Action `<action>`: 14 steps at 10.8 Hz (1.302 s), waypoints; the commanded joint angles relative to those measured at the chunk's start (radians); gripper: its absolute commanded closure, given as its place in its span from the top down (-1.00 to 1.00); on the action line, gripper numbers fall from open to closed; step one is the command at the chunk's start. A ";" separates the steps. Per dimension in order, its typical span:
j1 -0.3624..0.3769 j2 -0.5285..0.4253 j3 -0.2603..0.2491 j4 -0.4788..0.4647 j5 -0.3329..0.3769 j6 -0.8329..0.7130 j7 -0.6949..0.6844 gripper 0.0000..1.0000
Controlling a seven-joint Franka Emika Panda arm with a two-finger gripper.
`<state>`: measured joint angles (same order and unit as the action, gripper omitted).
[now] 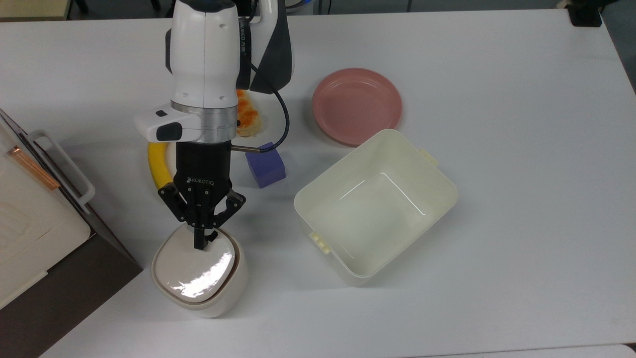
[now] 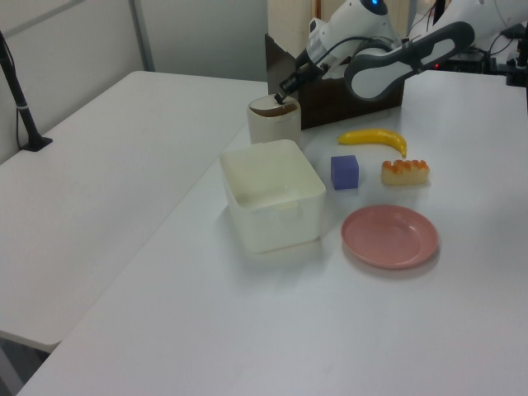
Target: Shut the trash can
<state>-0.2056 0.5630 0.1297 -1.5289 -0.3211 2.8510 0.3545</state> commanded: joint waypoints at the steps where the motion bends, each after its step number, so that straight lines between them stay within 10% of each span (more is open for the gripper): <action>1: -0.003 0.024 0.001 -0.004 -0.055 0.063 -0.014 -1.00; 14: -0.008 0.015 0.004 -0.035 -0.110 0.090 0.065 -1.00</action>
<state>-0.2083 0.5914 0.1296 -1.5493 -0.4476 2.9322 0.3567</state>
